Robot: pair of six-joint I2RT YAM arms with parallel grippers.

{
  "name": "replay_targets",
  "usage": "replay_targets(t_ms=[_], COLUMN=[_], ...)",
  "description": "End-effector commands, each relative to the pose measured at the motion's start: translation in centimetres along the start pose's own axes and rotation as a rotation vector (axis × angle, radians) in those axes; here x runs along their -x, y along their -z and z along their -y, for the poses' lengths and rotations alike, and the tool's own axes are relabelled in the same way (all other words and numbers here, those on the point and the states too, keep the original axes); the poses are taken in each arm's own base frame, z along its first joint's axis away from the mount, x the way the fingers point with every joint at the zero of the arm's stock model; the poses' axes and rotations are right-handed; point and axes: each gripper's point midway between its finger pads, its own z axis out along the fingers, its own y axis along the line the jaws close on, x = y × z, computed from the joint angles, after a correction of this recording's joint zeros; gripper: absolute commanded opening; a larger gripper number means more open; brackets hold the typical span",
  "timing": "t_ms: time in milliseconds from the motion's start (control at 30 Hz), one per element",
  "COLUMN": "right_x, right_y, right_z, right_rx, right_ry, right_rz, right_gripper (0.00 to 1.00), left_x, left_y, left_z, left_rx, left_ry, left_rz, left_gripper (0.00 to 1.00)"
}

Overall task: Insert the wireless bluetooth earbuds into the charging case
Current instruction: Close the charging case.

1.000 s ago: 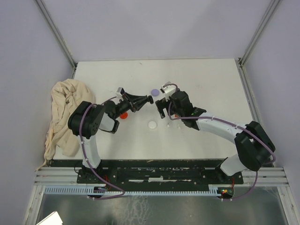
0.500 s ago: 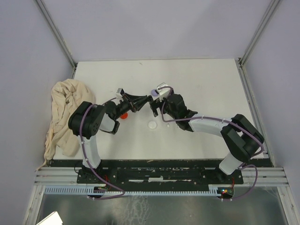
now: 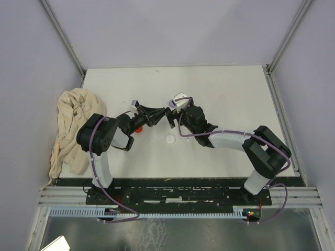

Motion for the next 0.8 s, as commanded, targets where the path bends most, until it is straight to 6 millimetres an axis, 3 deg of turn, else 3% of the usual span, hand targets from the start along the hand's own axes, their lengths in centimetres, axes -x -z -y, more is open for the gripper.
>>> replay_targets(t_ms=[0, 367, 467, 600, 767], right_x=[3.1, 3.0, 1.7, -0.1, 0.1], right_y=[0.2, 2.8, 3.8, 3.9, 4.3], right_z=[2.5, 5.3, 5.8, 6.3, 6.7], right_rx=[-0.124, -0.255, -0.272, -0.271, -0.281], right_ry=[0.014, 0.049, 0.010, -0.053, -0.079], right_rz=[0.121, 0.127, 0.054, -0.113, -0.182], right_gripper=[1.00, 0.99, 1.00, 1.00, 1.00], left_x=[-2.3, -2.1, -1.7, 0.7, 4.6], left_y=[0.8, 0.8, 0.5, -1.0, -2.7], left_z=[4.9, 4.4, 4.0, 1.3, -2.6], left_rx=[-0.179, -0.169, -0.161, -0.074, 0.103], left_ry=[-0.105, -0.101, -0.113, -0.154, -0.263], left_rz=[-0.069, -0.066, -0.066, -0.048, 0.012], left_gripper=[0.03, 0.03, 0.03, 0.03, 0.03])
